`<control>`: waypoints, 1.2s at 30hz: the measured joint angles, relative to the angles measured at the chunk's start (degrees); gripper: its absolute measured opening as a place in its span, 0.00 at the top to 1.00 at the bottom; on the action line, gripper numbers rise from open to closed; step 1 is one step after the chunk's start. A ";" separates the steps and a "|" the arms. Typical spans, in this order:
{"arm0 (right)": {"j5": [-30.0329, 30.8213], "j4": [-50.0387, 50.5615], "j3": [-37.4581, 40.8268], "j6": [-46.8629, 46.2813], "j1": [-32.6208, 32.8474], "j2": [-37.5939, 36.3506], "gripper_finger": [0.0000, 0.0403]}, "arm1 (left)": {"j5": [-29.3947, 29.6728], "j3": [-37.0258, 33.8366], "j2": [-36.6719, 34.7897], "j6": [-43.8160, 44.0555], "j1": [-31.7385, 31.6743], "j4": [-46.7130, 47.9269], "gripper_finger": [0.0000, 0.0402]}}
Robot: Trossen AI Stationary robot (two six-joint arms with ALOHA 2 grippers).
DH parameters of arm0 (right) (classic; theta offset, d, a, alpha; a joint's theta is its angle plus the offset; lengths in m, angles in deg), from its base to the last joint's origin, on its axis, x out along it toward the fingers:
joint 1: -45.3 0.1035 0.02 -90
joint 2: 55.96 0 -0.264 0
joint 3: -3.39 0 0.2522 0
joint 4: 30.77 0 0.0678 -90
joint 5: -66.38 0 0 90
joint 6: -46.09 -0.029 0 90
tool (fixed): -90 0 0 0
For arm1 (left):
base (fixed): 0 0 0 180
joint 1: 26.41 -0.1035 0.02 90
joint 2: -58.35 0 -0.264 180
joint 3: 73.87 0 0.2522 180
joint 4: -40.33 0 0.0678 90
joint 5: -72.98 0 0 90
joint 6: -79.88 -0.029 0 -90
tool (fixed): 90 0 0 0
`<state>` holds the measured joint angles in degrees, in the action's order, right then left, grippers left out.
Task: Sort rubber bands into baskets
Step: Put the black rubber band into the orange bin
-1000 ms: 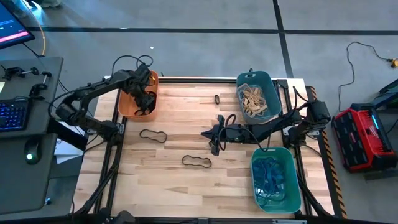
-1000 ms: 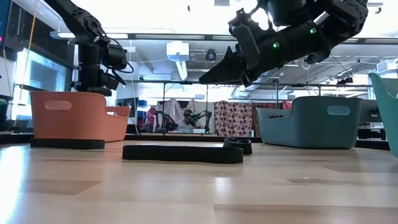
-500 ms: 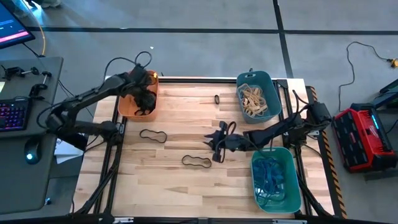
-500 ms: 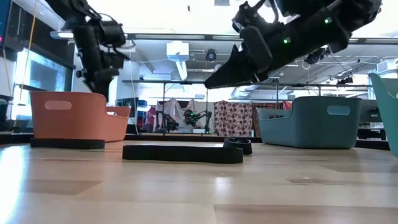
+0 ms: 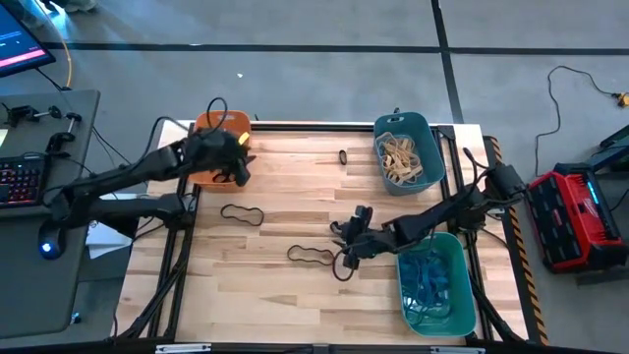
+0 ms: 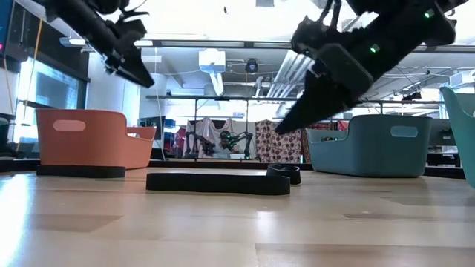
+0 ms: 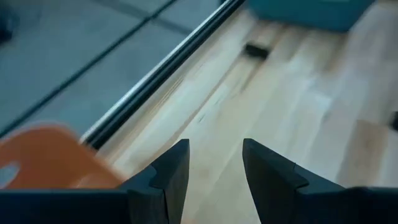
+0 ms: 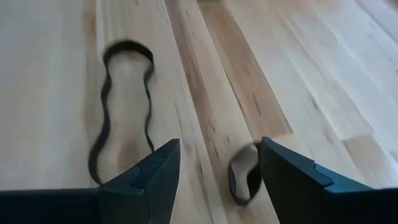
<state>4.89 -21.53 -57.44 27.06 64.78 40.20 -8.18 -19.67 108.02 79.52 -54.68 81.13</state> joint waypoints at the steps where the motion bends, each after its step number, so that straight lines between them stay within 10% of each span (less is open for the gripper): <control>1: -0.06 1.05 0.00 -0.66 0.13 0.18 0.49 | 0.01 -0.94 -1.07 -0.57 1.40 -1.54 0.64; 36: -2.12 3.20 0.09 -4.95 -3.02 6.38 0.49 | -4.85 -21.23 -15.67 -1.70 21.07 -28.97 0.65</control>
<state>2.77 -18.33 -57.36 22.11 61.77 46.58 -13.03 -40.90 92.35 77.81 -33.60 52.15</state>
